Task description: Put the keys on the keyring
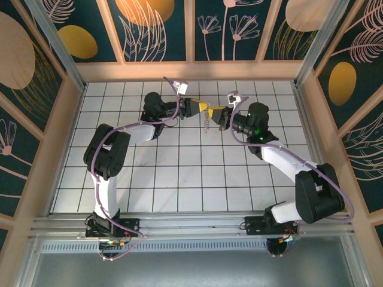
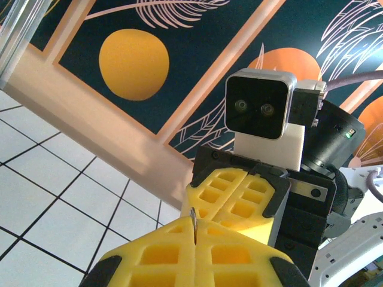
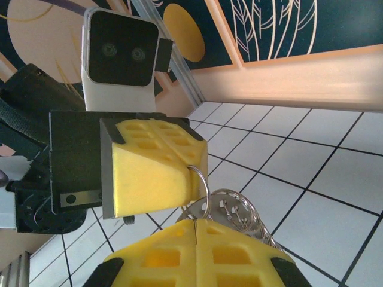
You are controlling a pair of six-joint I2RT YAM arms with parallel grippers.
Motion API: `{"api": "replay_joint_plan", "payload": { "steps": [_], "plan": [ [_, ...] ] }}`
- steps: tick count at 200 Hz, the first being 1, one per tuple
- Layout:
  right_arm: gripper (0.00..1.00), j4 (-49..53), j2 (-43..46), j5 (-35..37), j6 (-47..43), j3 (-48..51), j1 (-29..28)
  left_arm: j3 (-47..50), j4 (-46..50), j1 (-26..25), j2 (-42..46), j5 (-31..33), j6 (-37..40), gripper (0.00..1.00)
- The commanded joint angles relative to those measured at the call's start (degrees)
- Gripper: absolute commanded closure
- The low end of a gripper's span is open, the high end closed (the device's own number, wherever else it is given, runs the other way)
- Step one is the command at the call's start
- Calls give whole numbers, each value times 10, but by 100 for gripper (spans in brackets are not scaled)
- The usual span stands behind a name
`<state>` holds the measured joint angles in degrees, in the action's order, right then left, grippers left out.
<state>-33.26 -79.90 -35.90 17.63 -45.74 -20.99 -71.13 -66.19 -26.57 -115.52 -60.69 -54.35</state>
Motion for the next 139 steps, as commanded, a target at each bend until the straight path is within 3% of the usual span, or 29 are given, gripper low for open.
{"api": "replay_joint_plan", "payload": {
  "steps": [1,81,139],
  "plan": [
    [100,-15,7,-17,-8,2,0,1,-30,-3,26,1,-3,100],
    [100,-31,-1,-2,13,3,-19,31,-59,-9,45,49,-13,100],
    [100,-25,-12,94,33,-9,-63,52,-91,-17,51,88,-31,100]
  ]
}}
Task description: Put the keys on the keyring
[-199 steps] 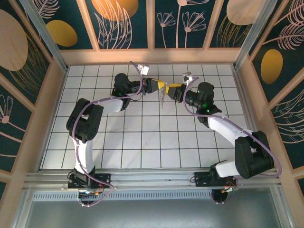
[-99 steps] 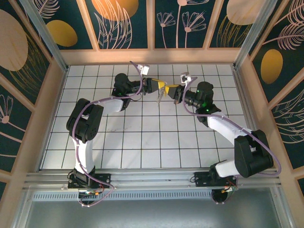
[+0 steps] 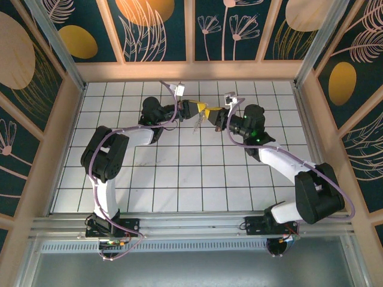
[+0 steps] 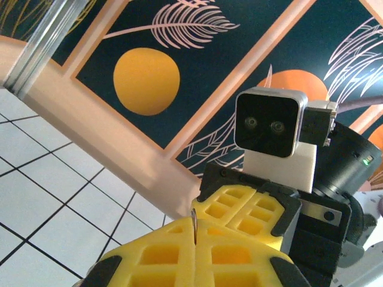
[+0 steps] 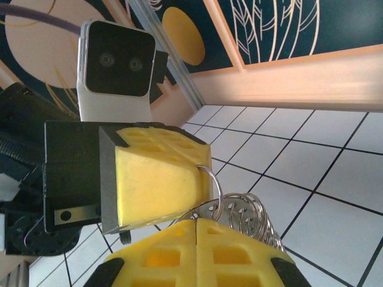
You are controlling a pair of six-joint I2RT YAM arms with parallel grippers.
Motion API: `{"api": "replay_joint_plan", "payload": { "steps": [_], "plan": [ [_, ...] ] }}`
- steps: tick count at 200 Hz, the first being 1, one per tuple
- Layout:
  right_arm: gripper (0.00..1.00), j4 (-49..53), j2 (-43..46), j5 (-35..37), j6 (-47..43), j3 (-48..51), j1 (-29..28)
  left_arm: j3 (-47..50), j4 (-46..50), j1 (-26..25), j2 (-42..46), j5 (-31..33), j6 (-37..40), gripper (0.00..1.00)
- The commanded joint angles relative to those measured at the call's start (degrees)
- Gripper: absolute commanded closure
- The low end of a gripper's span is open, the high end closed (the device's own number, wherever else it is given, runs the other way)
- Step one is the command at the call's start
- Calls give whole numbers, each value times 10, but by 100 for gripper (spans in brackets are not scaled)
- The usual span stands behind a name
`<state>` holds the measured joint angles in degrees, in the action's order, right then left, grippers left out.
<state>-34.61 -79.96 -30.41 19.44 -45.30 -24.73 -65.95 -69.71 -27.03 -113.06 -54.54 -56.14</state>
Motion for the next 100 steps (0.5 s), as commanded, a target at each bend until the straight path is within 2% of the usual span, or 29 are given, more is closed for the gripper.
{"api": "replay_joint_plan", "payload": {
  "steps": [1,73,83,100],
  "plan": [
    [100,-12,-12,41,15,-13,-27,0,-56,-13,27,26,-13,100],
    [100,11,-27,76,13,-40,-55,-6,-61,-15,19,35,-18,100],
    [94,16,-26,80,12,-40,-56,-5,-61,-15,19,35,-18,100],
    [93,15,-20,82,13,-34,-57,-6,-61,-15,18,37,-17,100]
  ]
}}
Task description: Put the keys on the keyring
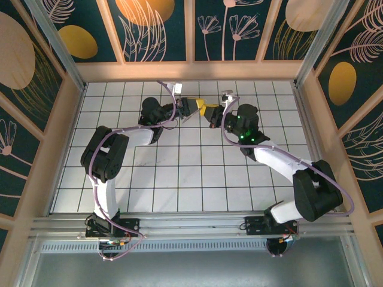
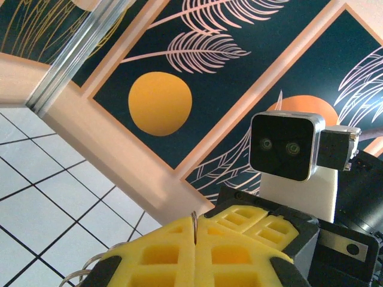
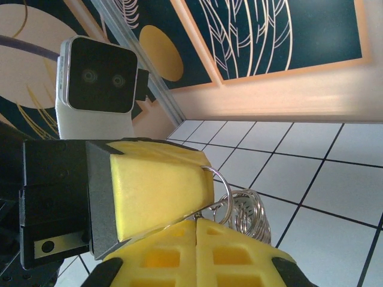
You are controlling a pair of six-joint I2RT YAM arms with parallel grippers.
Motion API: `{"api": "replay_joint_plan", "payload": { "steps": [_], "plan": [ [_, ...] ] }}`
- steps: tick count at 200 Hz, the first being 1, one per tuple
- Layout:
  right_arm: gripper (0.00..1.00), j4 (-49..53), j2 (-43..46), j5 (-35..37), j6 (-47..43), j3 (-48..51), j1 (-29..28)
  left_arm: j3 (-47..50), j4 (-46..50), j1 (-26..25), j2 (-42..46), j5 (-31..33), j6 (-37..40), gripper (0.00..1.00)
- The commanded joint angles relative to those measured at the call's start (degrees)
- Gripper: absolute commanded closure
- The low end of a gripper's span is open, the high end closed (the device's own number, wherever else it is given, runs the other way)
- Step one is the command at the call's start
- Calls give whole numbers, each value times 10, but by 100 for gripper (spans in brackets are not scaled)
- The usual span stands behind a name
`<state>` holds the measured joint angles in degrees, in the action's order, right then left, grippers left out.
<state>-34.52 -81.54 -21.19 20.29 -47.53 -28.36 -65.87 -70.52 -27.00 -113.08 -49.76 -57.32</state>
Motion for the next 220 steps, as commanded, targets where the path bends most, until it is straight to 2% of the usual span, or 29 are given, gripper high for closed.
{"api": "replay_joint_plan", "payload": {
  "steps": [1,23,53,92,130,220],
  "plan": [
    [93,14,-3,-10,4,-12,-21,-7,-52,-15,18,-11,-6,100],
    [93,13,2,-13,6,-7,-21,-8,-52,-15,15,-11,-5,100],
    [77,9,6,-28,6,-5,-24,-9,-52,-15,10,-11,-6,100],
    [74,10,9,-34,6,-5,-27,-9,-54,-15,6,-11,-6,100],
    [62,28,26,-34,-10,-5,-23,-12,-54,-15,4,-15,-5,100],
    [52,20,154,-64,35,81,98,-31,-48,-15,5,-31,-1,100]
  ]
}}
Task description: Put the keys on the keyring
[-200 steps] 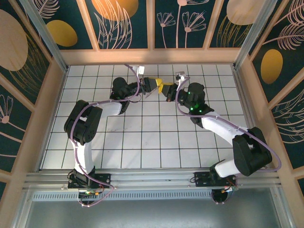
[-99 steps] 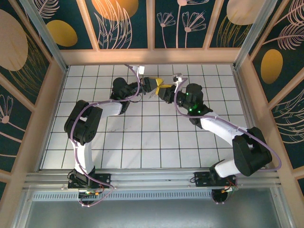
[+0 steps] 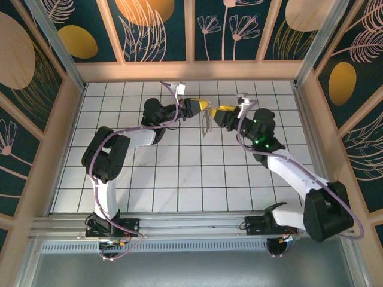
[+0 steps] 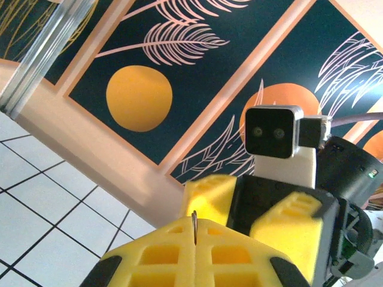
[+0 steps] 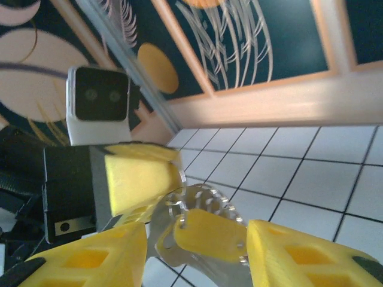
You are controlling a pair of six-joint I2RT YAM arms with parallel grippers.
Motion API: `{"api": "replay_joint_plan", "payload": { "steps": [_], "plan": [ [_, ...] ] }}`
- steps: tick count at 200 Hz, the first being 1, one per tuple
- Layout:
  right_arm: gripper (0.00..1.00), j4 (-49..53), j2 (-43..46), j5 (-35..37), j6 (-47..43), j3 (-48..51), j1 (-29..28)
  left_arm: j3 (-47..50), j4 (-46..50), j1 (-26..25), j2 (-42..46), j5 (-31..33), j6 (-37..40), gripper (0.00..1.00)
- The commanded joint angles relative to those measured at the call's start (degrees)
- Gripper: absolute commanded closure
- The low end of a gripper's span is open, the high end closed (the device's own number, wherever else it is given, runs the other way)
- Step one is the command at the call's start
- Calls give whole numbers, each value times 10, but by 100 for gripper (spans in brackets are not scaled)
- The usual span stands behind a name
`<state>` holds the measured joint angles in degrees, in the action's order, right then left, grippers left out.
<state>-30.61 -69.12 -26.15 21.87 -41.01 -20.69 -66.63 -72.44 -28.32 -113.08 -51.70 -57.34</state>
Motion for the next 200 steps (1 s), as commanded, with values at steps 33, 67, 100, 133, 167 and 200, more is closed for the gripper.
{"api": "replay_joint_plan", "payload": {
  "steps": [33,67,100,133,167,200],
  "plan": [
    [52,-16,27,-15,27,7,42,-25,-29,-2,1,-17,0,100],
    [54,-39,-2,-27,42,-6,44,-25,-31,-2,0,-19,-1,100],
    [54,-80,-37,-63,69,-17,45,-24,-33,-2,0,-23,-3,100],
    [57,-142,-71,-111,117,-21,52,-14,-37,-2,1,-23,-2,100],
    [63,-193,-107,-132,162,-28,56,-6,-51,-2,1,-23,-11,100],
    [63,-267,-135,-154,212,-18,51,-5,-52,-2,2,-18,-12,100]
  ]
}}
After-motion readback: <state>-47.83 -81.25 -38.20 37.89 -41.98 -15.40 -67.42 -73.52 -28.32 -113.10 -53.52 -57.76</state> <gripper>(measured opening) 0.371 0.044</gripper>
